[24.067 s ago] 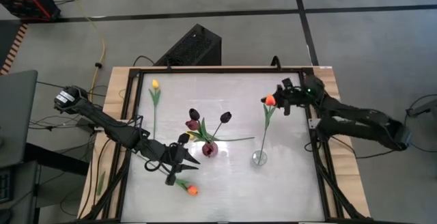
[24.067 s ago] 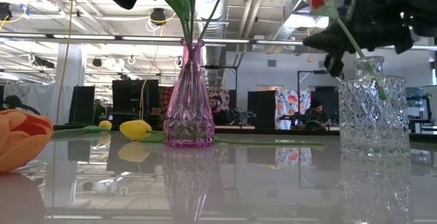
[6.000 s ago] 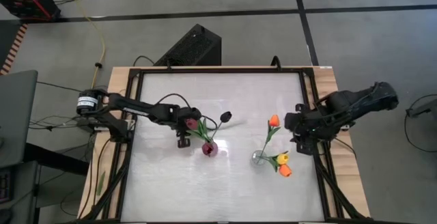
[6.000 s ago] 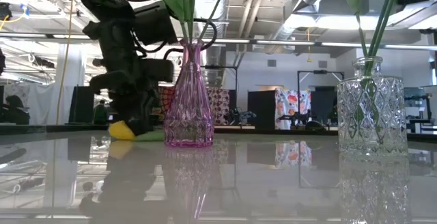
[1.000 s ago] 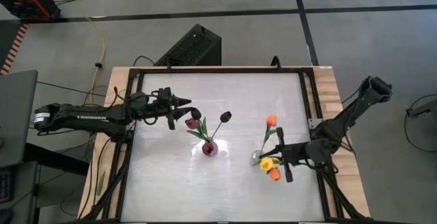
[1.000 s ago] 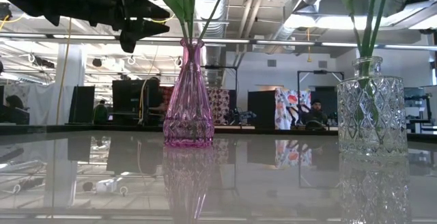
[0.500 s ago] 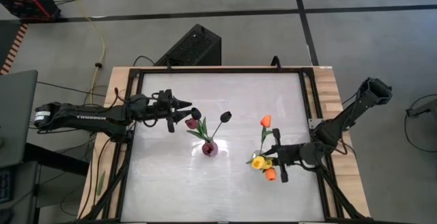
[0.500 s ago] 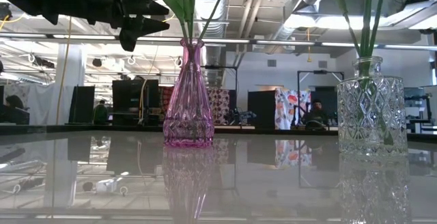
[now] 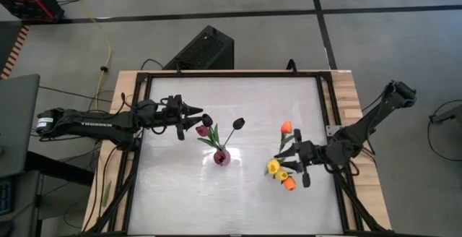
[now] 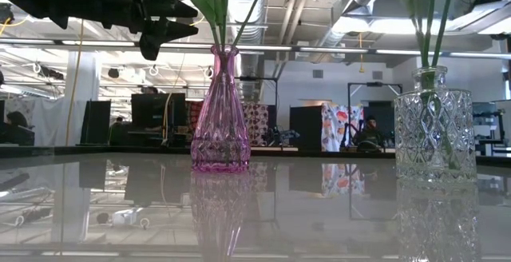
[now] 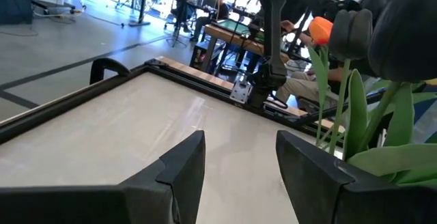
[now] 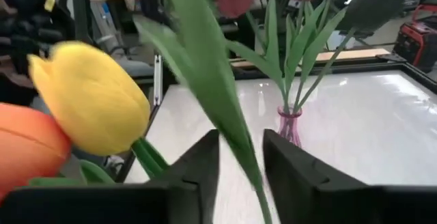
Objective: Sort flowers into vase by color
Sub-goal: Put the yellow flower into the transparent vase, then return to Home Position
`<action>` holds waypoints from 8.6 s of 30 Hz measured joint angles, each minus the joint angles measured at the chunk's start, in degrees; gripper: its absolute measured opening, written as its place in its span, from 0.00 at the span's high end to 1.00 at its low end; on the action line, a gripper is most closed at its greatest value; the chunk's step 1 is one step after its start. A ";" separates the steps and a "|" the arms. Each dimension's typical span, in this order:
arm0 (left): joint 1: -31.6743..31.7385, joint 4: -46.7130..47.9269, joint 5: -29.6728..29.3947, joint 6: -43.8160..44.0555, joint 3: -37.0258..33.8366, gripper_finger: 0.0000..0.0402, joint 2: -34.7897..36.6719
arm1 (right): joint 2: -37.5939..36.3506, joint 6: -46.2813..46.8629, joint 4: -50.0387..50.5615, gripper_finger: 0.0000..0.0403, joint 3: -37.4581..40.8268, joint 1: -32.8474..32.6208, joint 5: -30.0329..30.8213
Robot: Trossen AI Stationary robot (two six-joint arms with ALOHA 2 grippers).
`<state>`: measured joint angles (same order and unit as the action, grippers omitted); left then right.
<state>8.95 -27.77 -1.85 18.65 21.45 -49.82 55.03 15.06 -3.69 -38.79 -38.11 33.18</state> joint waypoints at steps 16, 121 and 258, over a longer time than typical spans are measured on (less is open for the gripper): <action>0.00 0.04 0.50 0.02 0.00 0.58 0.00 | -9.64 0.08 -0.31 0.44 -0.02 -0.26 -1.87; -14.08 16.42 -13.00 -11.38 -13.85 1.00 34.02 | -34.91 -3.26 1.14 0.95 33.18 54.38 -36.92; -14.05 28.22 -4.98 -12.87 -19.91 1.00 48.71 | -50.19 -9.49 7.98 0.88 36.50 54.30 -34.59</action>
<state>-5.10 0.45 -6.83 5.78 1.54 -1.11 4.84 5.56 4.29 -2.28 16.20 -1.41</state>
